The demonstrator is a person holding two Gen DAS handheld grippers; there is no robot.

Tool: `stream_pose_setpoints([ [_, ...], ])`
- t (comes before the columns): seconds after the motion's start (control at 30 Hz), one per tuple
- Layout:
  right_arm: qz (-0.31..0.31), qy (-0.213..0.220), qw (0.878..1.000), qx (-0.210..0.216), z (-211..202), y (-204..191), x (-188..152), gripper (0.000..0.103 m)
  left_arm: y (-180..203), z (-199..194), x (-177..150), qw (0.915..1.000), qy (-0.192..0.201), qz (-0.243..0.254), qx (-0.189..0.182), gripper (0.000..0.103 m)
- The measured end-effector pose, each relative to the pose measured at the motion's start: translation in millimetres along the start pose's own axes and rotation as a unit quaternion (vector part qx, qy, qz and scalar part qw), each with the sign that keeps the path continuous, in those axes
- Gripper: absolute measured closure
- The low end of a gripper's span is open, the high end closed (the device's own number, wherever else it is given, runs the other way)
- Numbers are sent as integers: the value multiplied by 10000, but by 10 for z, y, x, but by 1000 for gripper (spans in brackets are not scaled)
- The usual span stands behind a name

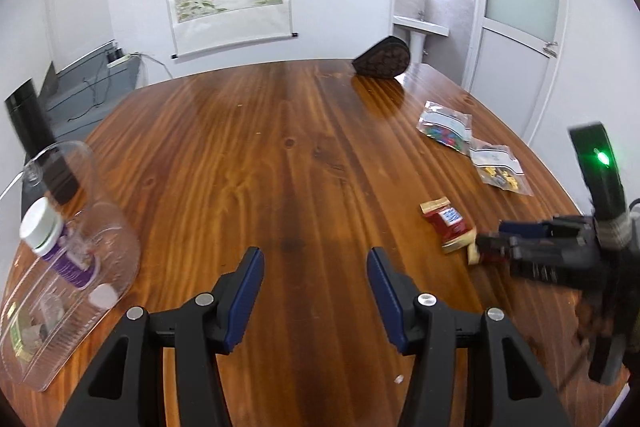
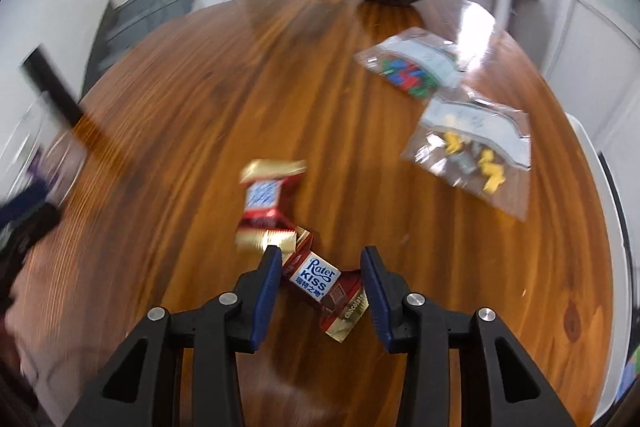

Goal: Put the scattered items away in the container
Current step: 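Grasp a red chocolate bar with the left gripper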

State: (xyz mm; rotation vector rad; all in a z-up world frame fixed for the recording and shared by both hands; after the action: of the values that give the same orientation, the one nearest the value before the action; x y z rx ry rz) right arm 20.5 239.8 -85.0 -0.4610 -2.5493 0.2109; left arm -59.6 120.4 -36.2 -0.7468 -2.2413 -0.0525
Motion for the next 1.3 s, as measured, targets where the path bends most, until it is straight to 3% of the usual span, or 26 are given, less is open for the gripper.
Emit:
stream_pose_setpoints([
  [0.2,181,209,9994,206,-314,50,-231,60,229,207,200,9992,-52,164,-364,48],
  [0.63,474,614,9969,-144,-672,302,-407,60,680,733,556,9940,-444,345,-938,48],
  [0.9,720,615,9953,-185,-674,432,-458,60,889,909,606,9920,-570,624,-938,48],
  [1.3,795,643,9946,-188,-639,476,-384,60,839,1085,566,9922,-784,452,-854,48],
])
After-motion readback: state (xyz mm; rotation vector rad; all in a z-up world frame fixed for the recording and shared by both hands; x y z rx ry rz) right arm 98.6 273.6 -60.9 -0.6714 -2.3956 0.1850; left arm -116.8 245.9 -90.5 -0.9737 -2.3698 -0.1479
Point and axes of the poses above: each gripper's, at about its wrist camera, not at the fingertips, and z roughly the way its jaws point, y to its right, x to its top, the point moved 1 cm from there along z, roughly the way its jaws point, and after that the axes turned 15 degrees about z, right-handed, at the moved point
